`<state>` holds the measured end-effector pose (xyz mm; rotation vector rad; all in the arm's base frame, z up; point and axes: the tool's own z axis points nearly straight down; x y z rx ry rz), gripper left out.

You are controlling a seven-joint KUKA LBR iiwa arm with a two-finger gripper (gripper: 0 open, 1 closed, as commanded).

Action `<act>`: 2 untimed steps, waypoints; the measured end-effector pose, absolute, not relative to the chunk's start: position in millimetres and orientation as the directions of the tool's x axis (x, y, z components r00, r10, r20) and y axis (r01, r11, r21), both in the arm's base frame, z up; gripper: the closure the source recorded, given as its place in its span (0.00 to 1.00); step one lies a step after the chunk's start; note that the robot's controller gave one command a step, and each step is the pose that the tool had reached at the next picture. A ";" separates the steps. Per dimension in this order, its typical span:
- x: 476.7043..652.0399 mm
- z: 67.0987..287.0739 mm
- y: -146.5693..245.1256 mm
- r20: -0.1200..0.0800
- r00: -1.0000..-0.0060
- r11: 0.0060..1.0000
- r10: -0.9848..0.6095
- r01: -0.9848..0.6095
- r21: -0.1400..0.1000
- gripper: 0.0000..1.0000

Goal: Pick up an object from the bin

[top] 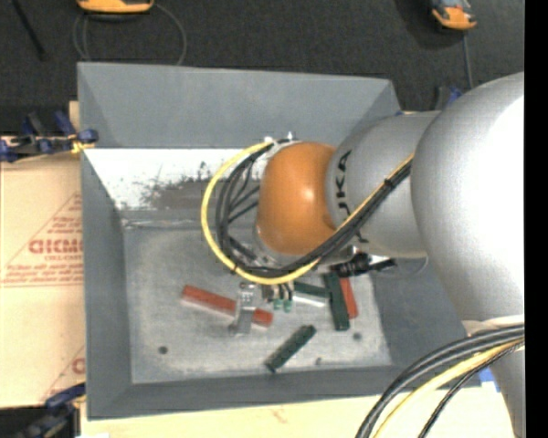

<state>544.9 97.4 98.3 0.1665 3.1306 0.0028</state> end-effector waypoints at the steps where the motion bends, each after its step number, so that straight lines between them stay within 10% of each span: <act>1: 536.7 95.3 105.7 0.001 -0.994 0.994 0.107 0.107 -0.001 0.00; 2: 544.7 102.3 117.0 -0.004 -0.976 0.976 0.220 0.220 0.003 0.00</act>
Offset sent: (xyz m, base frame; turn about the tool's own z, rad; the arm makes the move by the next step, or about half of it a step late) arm 0.0002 0.0234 0.0017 0.1287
